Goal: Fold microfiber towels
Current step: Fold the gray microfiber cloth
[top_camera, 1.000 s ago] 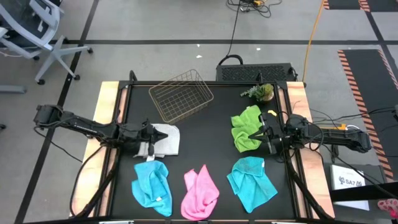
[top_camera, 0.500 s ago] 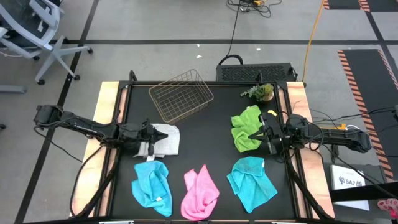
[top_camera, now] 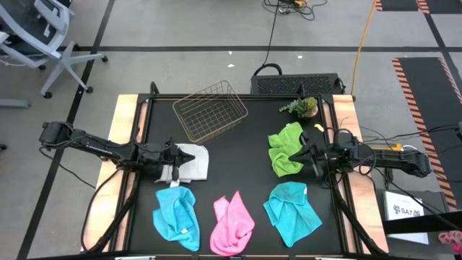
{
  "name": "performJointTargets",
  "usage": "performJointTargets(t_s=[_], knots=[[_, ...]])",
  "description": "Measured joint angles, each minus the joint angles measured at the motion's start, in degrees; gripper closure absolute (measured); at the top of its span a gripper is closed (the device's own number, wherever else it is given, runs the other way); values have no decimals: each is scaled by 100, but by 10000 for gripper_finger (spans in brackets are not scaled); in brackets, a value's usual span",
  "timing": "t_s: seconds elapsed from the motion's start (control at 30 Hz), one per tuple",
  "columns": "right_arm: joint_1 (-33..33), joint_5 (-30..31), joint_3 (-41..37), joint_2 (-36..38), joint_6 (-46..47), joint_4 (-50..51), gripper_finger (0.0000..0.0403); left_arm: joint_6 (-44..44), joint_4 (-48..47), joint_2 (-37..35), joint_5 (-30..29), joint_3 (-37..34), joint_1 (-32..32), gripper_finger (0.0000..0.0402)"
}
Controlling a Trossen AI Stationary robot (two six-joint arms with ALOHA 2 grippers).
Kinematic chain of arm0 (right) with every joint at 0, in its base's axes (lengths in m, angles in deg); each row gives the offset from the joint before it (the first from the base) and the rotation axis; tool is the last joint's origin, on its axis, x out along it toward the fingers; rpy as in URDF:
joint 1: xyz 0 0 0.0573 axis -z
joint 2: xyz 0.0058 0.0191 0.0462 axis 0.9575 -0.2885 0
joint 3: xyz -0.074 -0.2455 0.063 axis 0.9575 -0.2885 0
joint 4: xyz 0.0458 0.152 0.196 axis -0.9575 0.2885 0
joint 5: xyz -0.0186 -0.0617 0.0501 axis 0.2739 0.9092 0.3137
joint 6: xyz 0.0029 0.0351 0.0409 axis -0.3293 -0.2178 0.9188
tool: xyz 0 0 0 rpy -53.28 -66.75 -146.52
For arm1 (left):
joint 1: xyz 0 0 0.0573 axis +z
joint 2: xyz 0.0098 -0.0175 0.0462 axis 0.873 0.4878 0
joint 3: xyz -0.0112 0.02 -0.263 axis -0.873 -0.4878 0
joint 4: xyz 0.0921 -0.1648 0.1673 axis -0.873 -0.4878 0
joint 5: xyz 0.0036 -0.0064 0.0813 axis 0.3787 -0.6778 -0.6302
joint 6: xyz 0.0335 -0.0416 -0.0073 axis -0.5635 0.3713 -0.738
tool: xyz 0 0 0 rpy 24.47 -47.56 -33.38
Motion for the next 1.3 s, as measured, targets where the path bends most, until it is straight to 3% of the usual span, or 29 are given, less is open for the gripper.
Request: performJointTargets(t_s=[0.2, 0.27, 0.33, 0.43, 0.53, 1.2, 1.3], knots=[[-2, 42, -2, 0, 1603, -760, 403, -1, 17, 0, -7, 1, -1, 385], [-2, 380, -2, 1, 1800, -1160, 403, 132, 77, -1, -118, 1, -2, 385], [-2, 874, -2, 1, 1889, -1513, 403, 998, 189, 0, -261, 0, -2, 385], [-2, 1525, -2, 1, 1902, -1880, 403, 3108, 585, -2, -820, 2, 0, 385], [0, 1695, -2, 0, 1917, -1979, 403, 4163, 816, 0, -1418, 2, 1, 385], [0, 1661, -2, -1, 1187, -1736, 403, 3823, 1069, -2, -1556, 2, 0, 385], [0, 1659, -2, -1, 1185, -1440, 403, 4169, 1210, -2, -1585, 2, 0, 385]])
